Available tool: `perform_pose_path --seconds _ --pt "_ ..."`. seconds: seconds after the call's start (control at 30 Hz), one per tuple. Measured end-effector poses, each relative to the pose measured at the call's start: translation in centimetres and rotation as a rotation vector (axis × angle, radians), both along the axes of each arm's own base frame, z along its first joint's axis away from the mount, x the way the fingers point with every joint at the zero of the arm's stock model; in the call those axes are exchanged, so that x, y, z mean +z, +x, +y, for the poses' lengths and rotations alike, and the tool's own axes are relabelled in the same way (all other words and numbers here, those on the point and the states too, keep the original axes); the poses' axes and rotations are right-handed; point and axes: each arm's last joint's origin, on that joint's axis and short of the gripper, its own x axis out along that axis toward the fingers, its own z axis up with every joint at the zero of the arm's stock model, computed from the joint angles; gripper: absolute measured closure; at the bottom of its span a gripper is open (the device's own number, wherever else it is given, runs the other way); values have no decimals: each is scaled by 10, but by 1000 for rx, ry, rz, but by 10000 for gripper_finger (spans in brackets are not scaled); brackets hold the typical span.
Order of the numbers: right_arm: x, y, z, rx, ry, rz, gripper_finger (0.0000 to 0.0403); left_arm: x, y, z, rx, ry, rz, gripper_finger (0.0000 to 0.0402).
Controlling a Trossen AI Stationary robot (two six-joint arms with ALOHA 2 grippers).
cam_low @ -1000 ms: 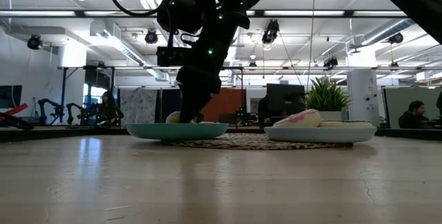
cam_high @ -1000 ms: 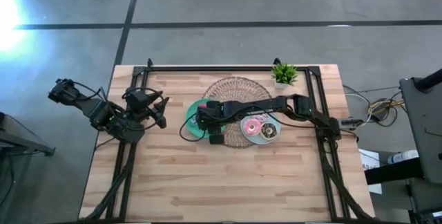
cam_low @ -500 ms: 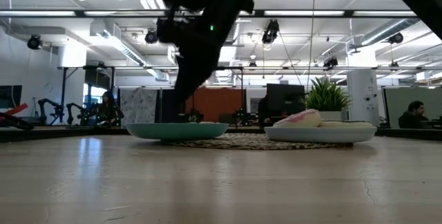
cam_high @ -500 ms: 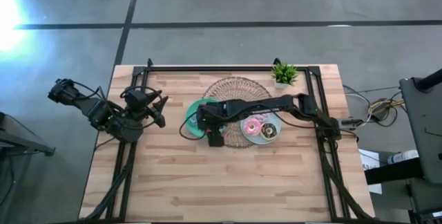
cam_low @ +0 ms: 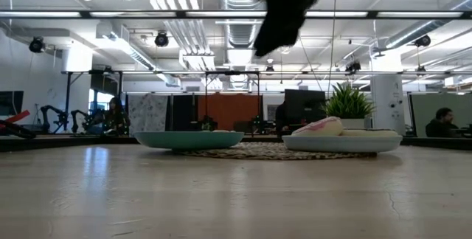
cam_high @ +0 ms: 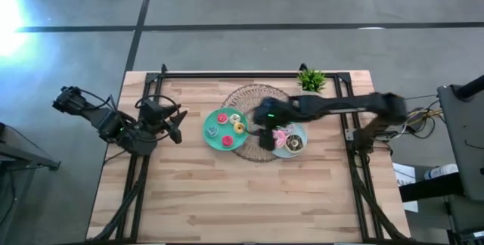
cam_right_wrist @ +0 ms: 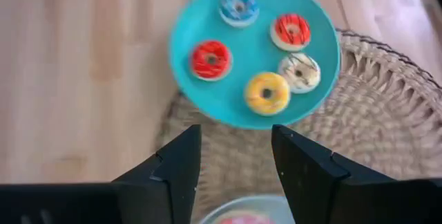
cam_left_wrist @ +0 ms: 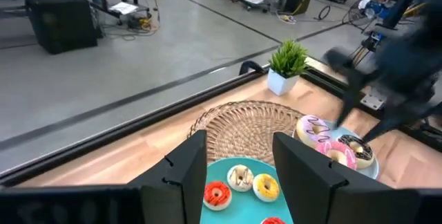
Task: Pick & Place donuts
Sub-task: Return to Home Position
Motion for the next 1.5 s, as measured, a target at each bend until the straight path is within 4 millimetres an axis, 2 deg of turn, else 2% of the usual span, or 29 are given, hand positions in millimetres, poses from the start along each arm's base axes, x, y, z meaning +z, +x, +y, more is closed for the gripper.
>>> perform_pose_path --seconds 0.27,0.37,0.47,0.57,0.7,0.83,0.93,1.1,1.23,1.5 --pt "31 -98 5 -389 -147 -78 243 -16 7 0 -26 -63 16 262" --pt "45 -132 7 -542 -5 -190 244 -22 6 1 -18 -72 22 262" --pt "55 -159 7 -694 190 -312 248 -22 8 -2 -45 -237 -51 262" --pt "63 -184 12 -699 297 -427 250 -23 14 -7 -129 -224 10 262" --pt "56 -198 23 -521 299 -531 248 -32 26 -13 -187 -209 -59 262" --pt "28 -199 32 -415 374 -654 249 -56 36 -18 -274 -192 -182 262" --pt "3 -197 35 -375 417 -734 253 -73 36 -18 -357 -209 -300 262" --pt "-29 -205 36 -299 471 -823 258 -97 23 -13 -519 -215 -489 262" --pt "-50 -218 34 -299 488 -853 259 -117 8 -5 -533 -204 -574 262" --pt "-65 -247 29 -260 473 -945 252 -145 -14 6 -519 -200 -606 262"
